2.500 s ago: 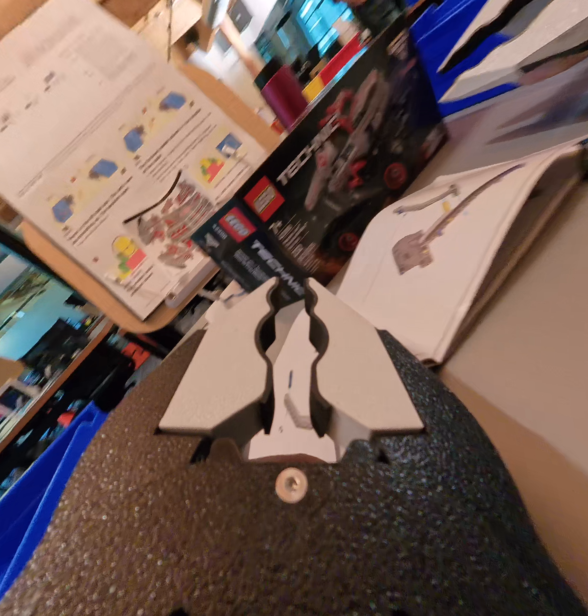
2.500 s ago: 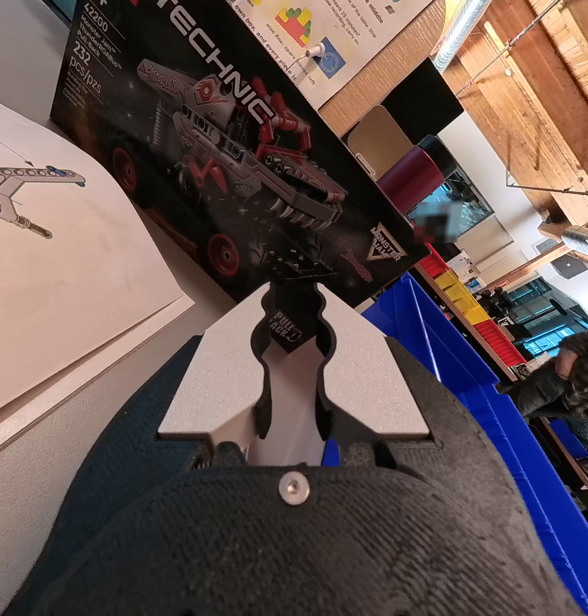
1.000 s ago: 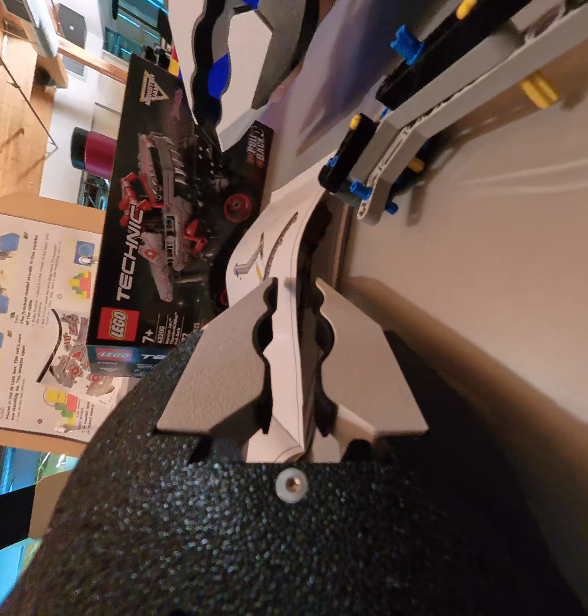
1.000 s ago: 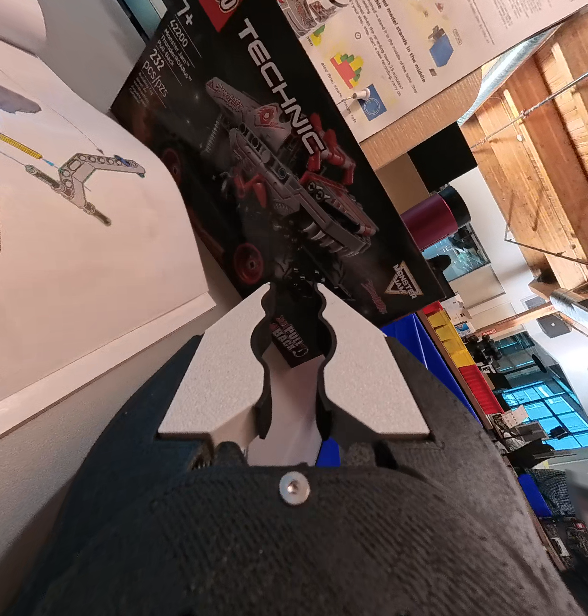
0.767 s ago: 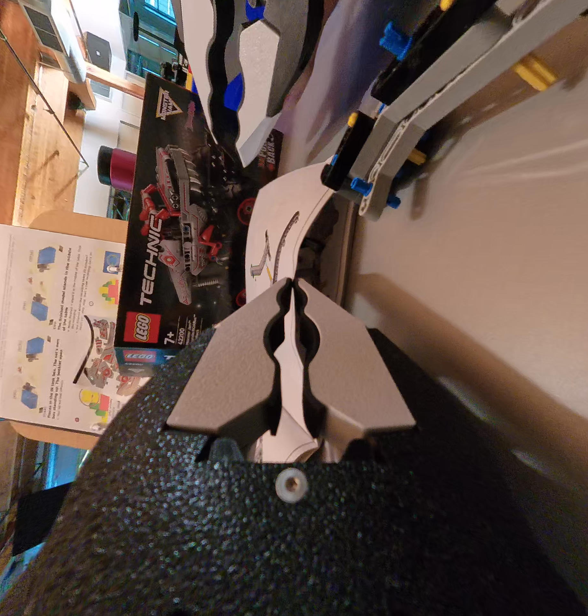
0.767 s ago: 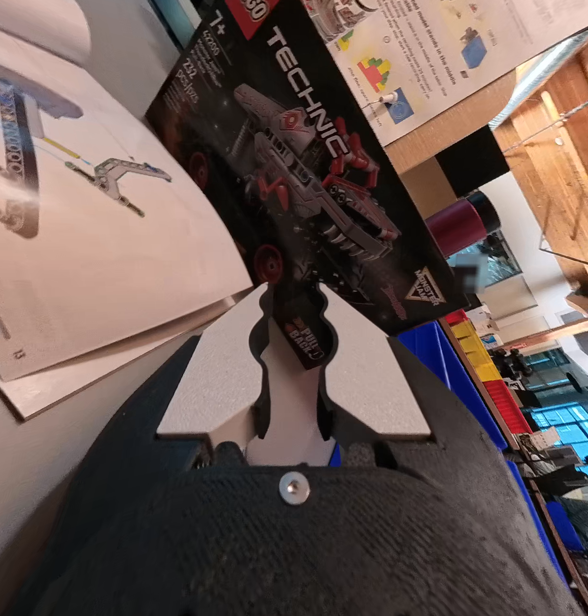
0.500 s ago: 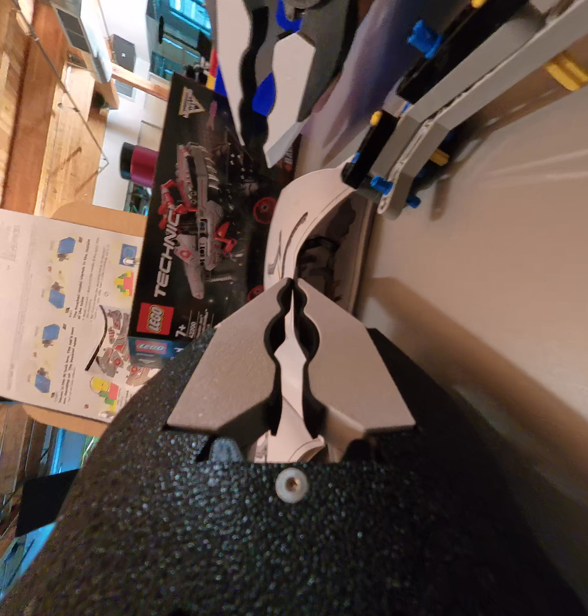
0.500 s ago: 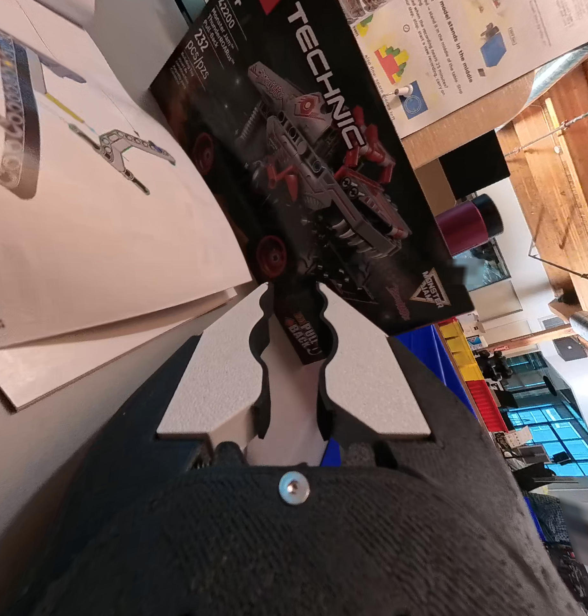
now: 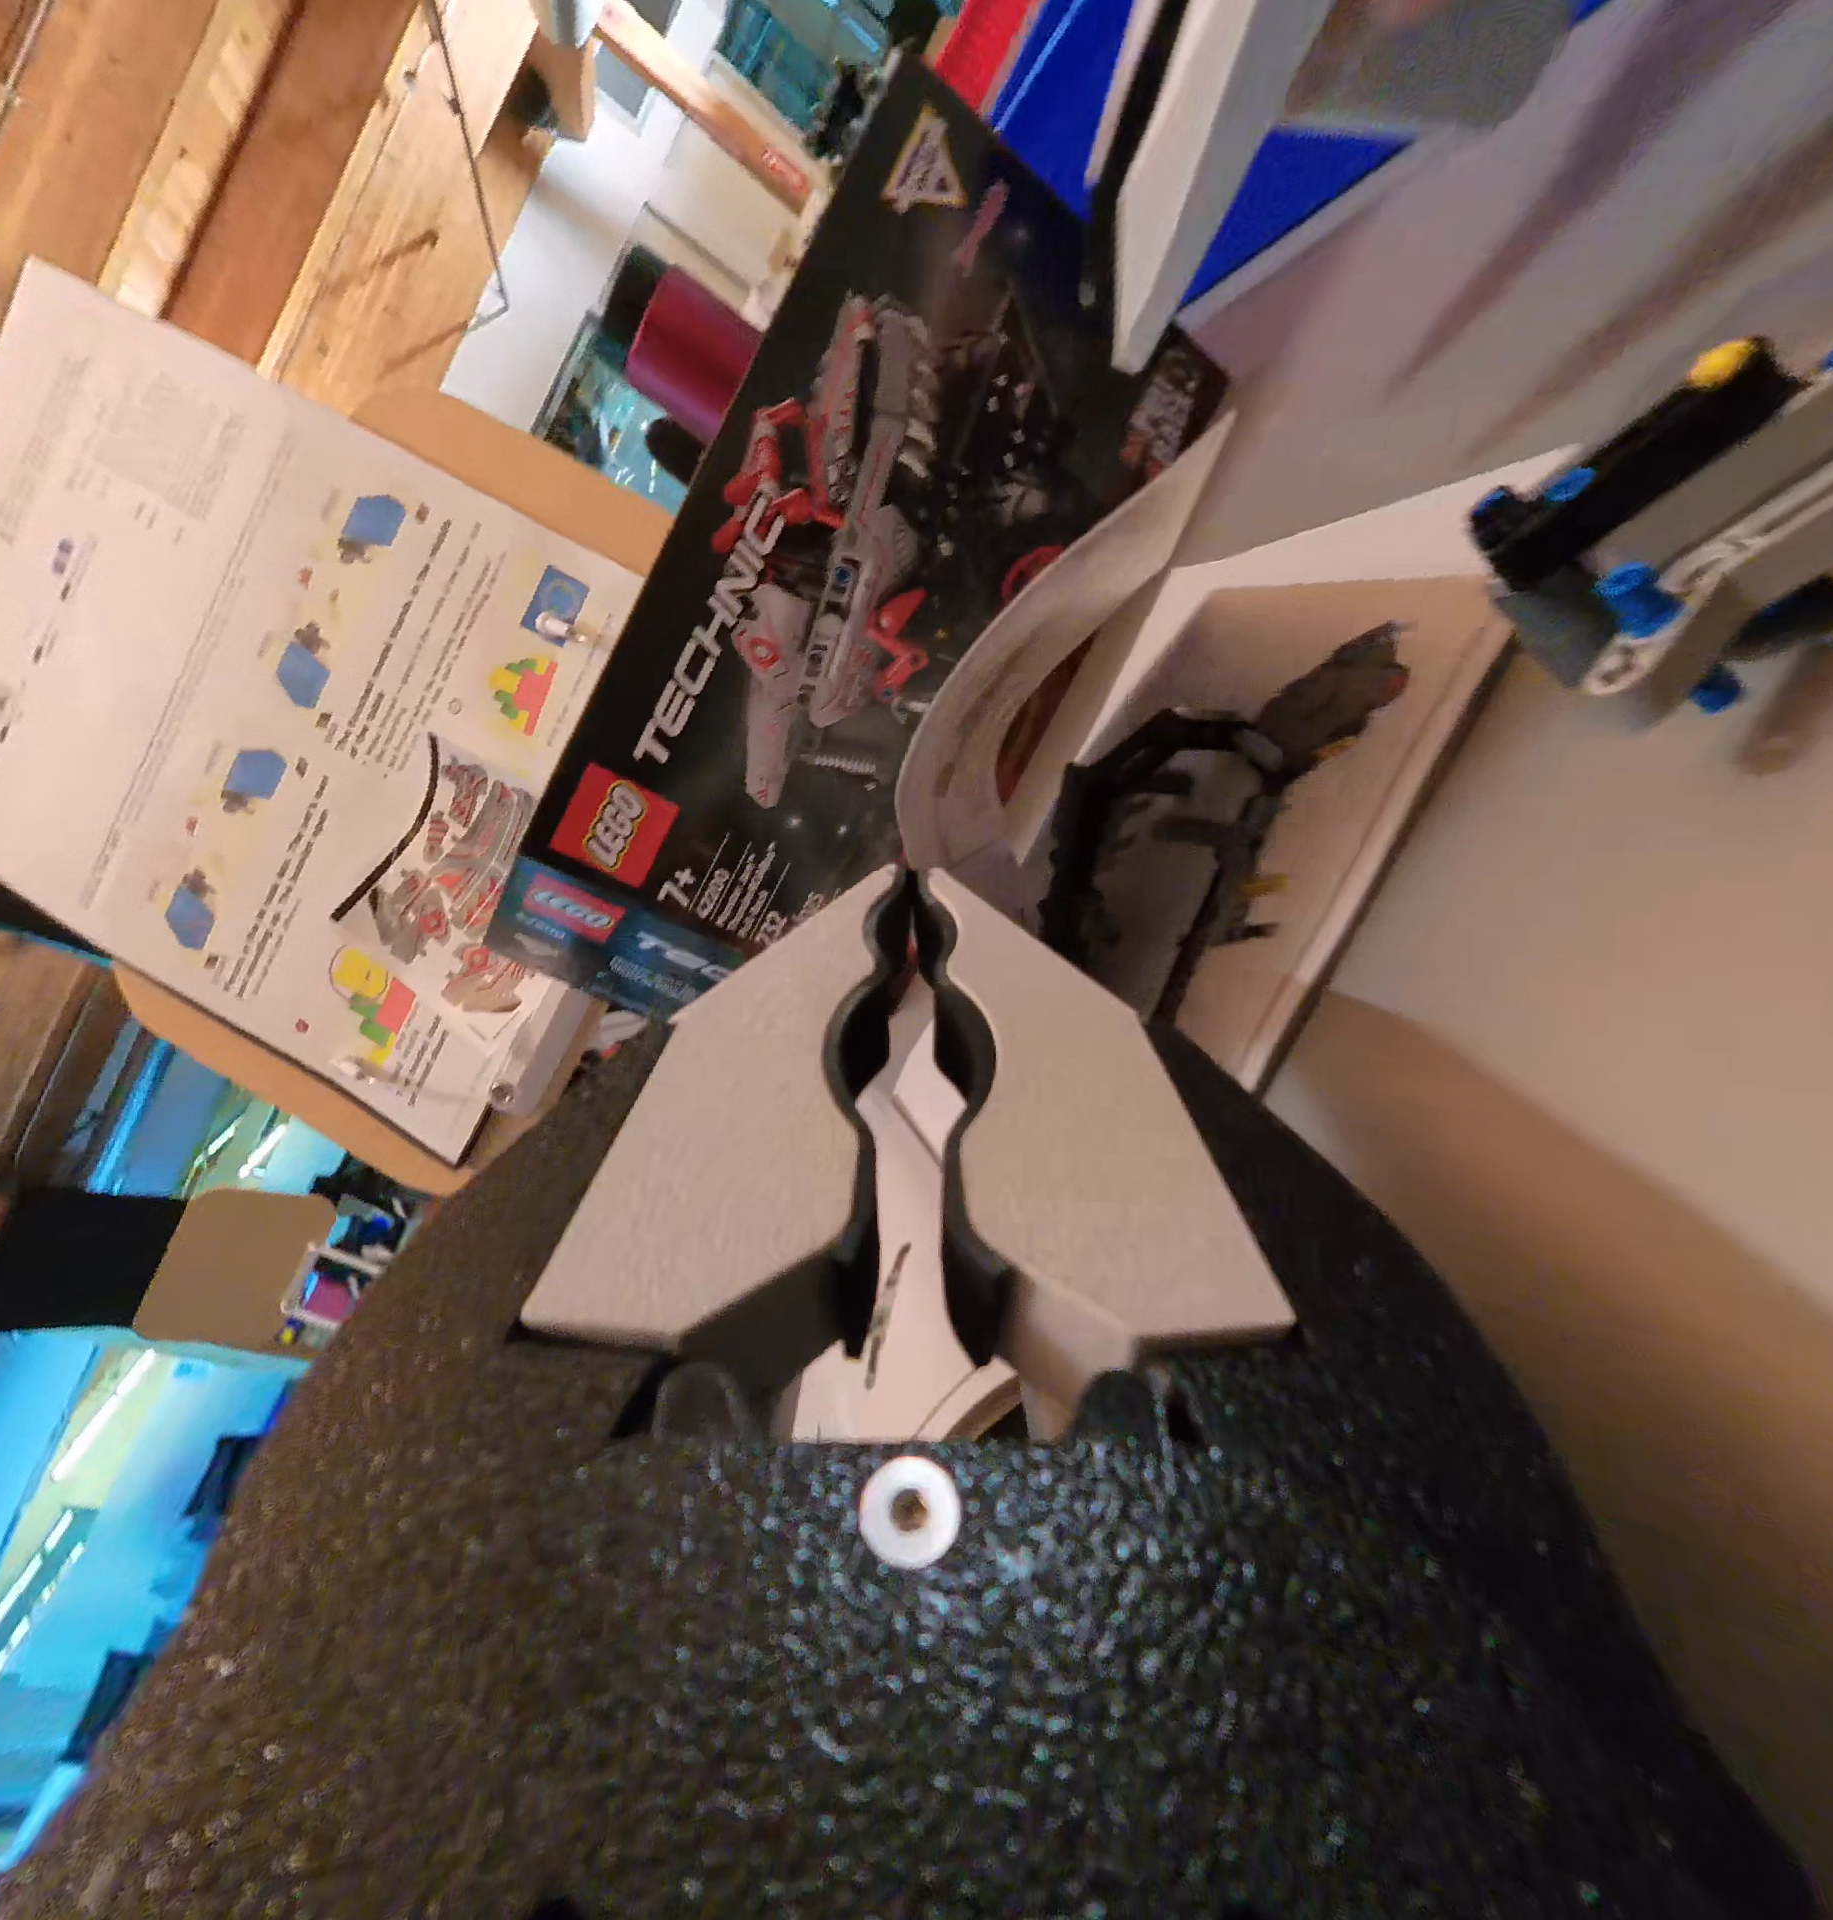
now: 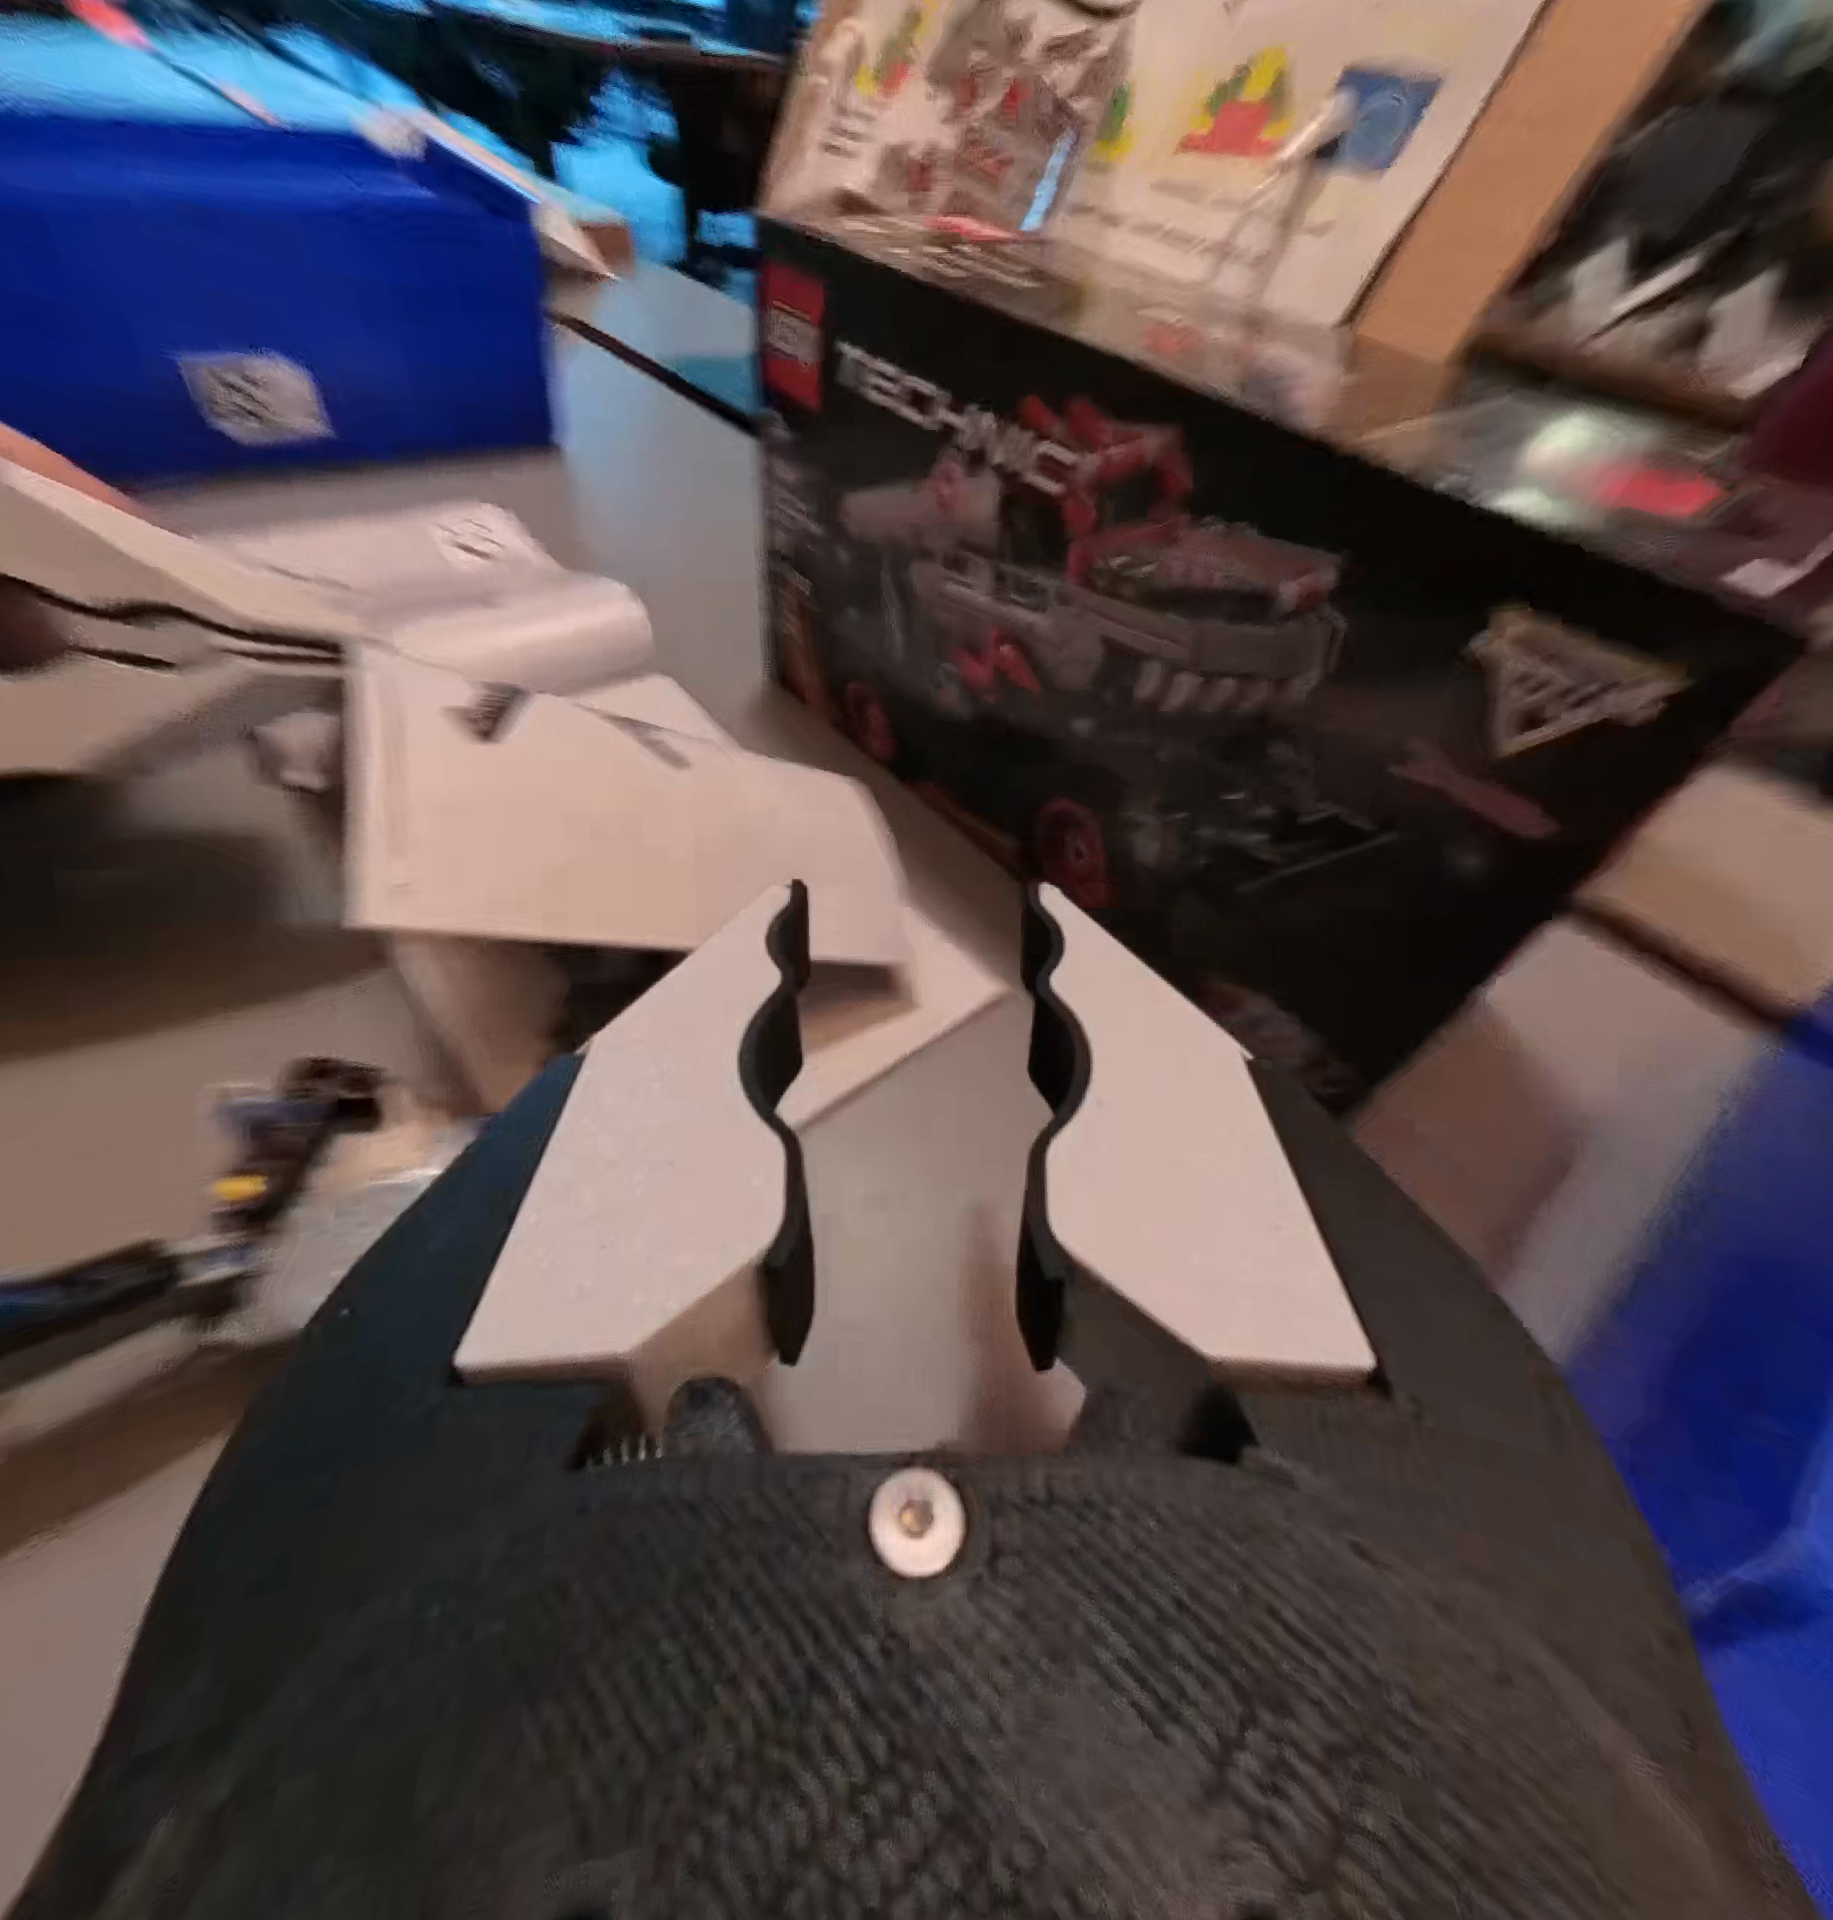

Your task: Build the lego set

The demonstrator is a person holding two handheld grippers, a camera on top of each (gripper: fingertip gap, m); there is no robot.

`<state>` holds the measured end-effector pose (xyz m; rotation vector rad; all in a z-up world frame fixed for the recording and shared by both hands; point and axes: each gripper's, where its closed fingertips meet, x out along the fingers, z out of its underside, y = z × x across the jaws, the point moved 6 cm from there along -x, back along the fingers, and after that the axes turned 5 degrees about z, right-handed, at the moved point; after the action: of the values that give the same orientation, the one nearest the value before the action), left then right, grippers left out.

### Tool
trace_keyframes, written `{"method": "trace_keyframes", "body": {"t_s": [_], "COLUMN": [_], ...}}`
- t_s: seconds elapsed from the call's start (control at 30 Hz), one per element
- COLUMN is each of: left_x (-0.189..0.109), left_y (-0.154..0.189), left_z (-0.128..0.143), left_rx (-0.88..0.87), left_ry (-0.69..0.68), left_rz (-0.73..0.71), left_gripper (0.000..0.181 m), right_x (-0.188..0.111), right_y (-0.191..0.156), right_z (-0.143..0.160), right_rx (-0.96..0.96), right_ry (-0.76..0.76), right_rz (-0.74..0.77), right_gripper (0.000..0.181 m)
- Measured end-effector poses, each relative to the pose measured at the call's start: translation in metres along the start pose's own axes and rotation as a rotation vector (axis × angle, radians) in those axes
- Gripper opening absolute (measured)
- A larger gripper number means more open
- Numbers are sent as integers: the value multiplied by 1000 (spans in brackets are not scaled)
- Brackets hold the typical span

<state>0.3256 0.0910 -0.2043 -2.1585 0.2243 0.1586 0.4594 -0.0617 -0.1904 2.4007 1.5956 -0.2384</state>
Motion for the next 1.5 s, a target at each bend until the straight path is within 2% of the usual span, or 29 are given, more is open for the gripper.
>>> {"method": "trace_keyframes", "body": {"t_s": [0.1, 0.13, 0.2, 0.23, 0.27, 0.37, 0.47, 0.63, 0.77, 1.03, 1.27, 1.37, 1.5], "left_x": [1, 1, 1, 0, 0, -1, 0, 0, 0, 0, -1, -2, -4], "left_y": [-8, -10, -12, -13, -12, -8, -1, 10, 15, 22, 24, 28, 27], "left_z": [6, 7, 9, 9, 8, 4, 0, -5, -6, -8, -8, -9, -14], "left_rx": [-64, -76, -79, -72, -62, -15, 62, 194, 264, 370, 400, 360, 162], "left_ry": [-14, -16, -14, -11, -3, 19, 28, 32, 24, 23, 25, 49, 115], "left_rz": [-40, -52, -71, -79, -85, -78, -62, -44, -48, -59, -57, -5, 94], "left_gripper": [0, 0, 0, 0, 0, 0, 0, 0, 0, 0, 0, 17, 32], "right_x": [-5, -6, -6, -4, -2, 6, 10, 12, 7, 13, 13, 14, 15], "right_y": [-12, -17, -21, -20, -21, -34, -38, -36, -33, -31, -33, -28, -27], "right_z": [-3, -5, -9, -10, -7, -5, -10, -4, -5, 9, 10, 11, 11], "right_rx": [375, 502, 711, 793, 853, 911, 1006, 1004, 1013, 978, 951, 904, 818], "right_ry": [-77, -77, -52, -34, -50, -85, -24, -37, -22, -113, -95, -65, -51], "right_rz": [-238, -317, -432, -444, -457, -560, -627, -604, -606, -495, -500, -439, -385], "right_gripper": [42, 52, 42, 42, 39, 49, 49, 65, 62, 45, 6, 0, 0]}}
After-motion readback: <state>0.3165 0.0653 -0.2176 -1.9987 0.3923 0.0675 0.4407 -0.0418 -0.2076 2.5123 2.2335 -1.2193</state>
